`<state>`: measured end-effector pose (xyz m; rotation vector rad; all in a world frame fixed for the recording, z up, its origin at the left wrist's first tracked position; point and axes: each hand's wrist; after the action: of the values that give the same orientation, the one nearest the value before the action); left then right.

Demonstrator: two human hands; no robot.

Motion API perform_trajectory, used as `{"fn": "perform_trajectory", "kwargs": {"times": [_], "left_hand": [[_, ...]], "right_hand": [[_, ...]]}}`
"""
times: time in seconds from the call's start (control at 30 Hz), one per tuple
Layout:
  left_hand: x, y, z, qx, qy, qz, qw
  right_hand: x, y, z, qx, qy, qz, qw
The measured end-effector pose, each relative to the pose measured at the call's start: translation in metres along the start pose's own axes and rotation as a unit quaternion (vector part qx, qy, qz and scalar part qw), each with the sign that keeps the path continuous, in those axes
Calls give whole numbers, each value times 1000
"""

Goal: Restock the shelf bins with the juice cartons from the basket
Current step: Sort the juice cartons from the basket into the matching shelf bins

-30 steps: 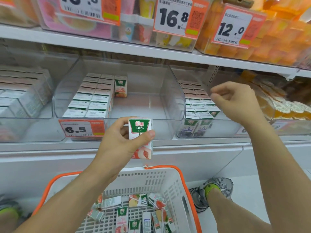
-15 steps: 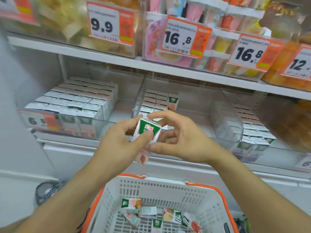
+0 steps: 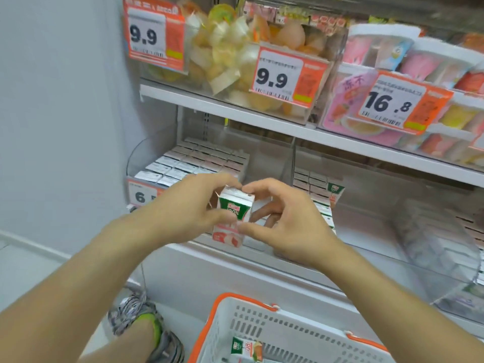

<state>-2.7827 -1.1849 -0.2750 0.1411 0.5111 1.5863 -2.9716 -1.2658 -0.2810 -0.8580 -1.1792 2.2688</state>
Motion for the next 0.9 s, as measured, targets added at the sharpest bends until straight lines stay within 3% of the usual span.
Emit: {"fn": "perform_trajectory", "kwargs": {"times": [0.1, 0.2, 0.33, 0.57, 0.73, 0.9], "left_hand": [[-34, -7, 4, 40, 38, -16, 998], [-76, -14, -4, 69, 110, 12, 991], [-142, -22, -31, 34, 115, 33, 992], [-238, -32, -87, -71, 55, 50, 995], [-262, -48, -108, -240, 33, 73, 967], [-259, -46, -108, -248, 55, 89, 963]], "right_hand": [[-4, 14, 3, 22, 82, 74, 994], [-3, 40, 19, 150, 157, 109, 970], [-1, 75, 37, 228, 101, 82, 965], [-2, 95, 44, 197, 86, 128, 968], [4, 97, 43, 196, 55, 121, 972], [5, 95, 44, 211, 51, 116, 969]]}}
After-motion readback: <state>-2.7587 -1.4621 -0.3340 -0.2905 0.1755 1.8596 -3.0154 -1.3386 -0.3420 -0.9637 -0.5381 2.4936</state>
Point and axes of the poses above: each hand's wrist, its own x-axis away from the middle knuckle, its own z-axis out of the back of the hand, y = z × x, and after that the axes turned 15 degrees about -x, right-handed
